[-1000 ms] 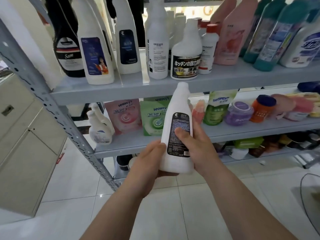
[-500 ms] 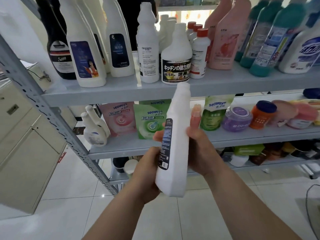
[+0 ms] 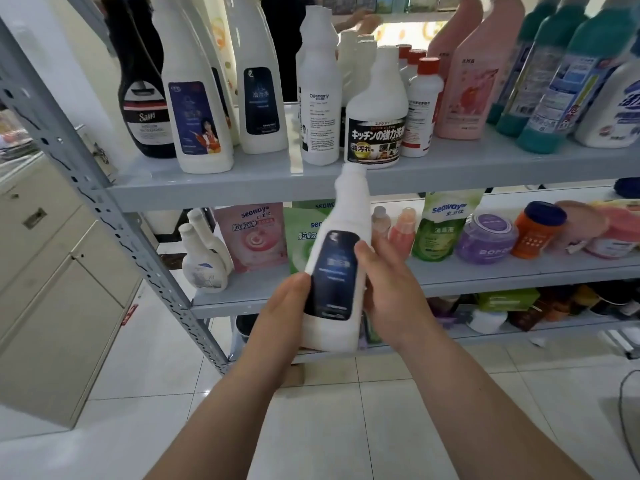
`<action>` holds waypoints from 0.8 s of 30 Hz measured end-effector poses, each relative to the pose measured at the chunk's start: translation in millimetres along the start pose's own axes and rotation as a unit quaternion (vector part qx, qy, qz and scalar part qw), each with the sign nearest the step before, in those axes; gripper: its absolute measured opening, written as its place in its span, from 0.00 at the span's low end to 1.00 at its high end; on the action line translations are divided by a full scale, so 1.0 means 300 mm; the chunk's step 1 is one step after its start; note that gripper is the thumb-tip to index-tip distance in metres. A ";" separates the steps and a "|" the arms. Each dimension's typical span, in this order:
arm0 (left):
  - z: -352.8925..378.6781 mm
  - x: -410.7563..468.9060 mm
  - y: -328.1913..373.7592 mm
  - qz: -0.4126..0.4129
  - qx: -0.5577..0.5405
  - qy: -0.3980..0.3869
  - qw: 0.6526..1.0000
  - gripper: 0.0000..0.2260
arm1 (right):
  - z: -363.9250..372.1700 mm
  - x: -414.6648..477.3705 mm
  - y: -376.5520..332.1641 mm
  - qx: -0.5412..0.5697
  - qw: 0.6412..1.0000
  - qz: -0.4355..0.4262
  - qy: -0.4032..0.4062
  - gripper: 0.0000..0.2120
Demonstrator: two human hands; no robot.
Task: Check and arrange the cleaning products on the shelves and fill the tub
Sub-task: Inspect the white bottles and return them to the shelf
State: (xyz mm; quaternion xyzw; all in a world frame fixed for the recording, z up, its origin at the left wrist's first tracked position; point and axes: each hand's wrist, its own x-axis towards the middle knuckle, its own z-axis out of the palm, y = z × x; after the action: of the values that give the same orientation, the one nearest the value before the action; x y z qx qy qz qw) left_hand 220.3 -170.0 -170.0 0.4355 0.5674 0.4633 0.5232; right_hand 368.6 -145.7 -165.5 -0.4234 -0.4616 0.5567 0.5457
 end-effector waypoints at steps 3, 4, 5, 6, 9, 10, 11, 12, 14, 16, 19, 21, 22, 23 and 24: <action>-0.048 0.011 -0.014 -0.124 -0.253 -0.095 0.955 0.13 | 0.019 0.007 0.001 0.002 1.000 -0.013 -0.024 0.20; -0.066 0.011 -0.021 -0.160 -0.305 -0.155 0.926 0.12 | 0.031 0.005 -0.002 -0.009 0.999 -0.024 -0.041 0.20; -0.083 0.012 -0.033 -0.181 -0.335 -0.221 0.898 0.14 | 0.048 0.002 -0.005 -0.016 0.998 -0.031 -0.057 0.20; -0.106 0.021 -0.054 -0.179 -0.375 -0.289 0.862 0.17 | 0.066 0.001 -0.005 -0.021 0.997 -0.037 -0.066 0.20; -0.154 0.041 -0.095 -0.157 -0.419 -0.341 0.827 0.22 | 0.118 0.003 0.001 -0.037 0.997 -0.036 -0.066 0.21; -0.160 0.049 -0.100 -0.174 -0.411 -0.333 0.830 0.22 | 0.132 0.004 0.005 -0.045 0.996 -0.034 -0.063 0.21; -0.164 0.052 -0.094 -0.189 -0.402 -0.301 0.844 0.21 | 0.147 0.005 0.011 -0.053 0.996 -0.033 -0.066 0.21; -0.169 0.052 -0.079 -0.185 -0.383 -0.245 0.871 0.19 | 0.159 0.008 0.020 -0.057 0.995 -0.029 -0.071 0.21; -0.196 0.057 -0.052 -0.144 -0.324 -0.137 0.925 0.18 | 0.187 0.013 0.034 -0.068 0.994 -0.004 -0.086 0.20; -0.232 0.059 -0.033 -0.070 -0.239 -0.086 0.965 0.18 | 0.225 0.019 0.053 -0.104 0.992 0.030 -0.072 0.23; -0.280 0.028 -0.016 0.019 -0.148 -0.088 0.985 0.15 | 0.285 0.039 0.083 -0.153 0.987 0.041 -0.017 0.24; -0.306 0.010 -0.014 0.073 -0.098 -0.104 0.987 0.16 | 0.324 0.061 0.100 -0.151 0.986 0.069 0.020 0.27; -0.316 0.002 -0.013 0.109 -0.050 -0.115 0.986 0.18 | 0.338 0.071 0.108 -0.118 0.988 0.094 0.044 0.30; -0.329 -0.004 -0.019 0.135 -0.007 -0.120 0.984 0.20 | 0.355 0.078 0.109 -0.064 0.988 0.125 0.063 0.32; -0.342 -0.015 -0.016 0.154 0.022 -0.122 0.980 0.20 | 0.365 0.088 0.117 -0.006 0.986 0.150 0.073 0.33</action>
State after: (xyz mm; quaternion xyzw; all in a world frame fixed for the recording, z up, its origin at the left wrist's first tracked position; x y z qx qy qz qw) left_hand 118.1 -182.5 -171.3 0.5824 0.4355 0.4687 0.5014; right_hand 253.2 -124.2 -175.3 -0.5310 -0.3547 0.5970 0.4857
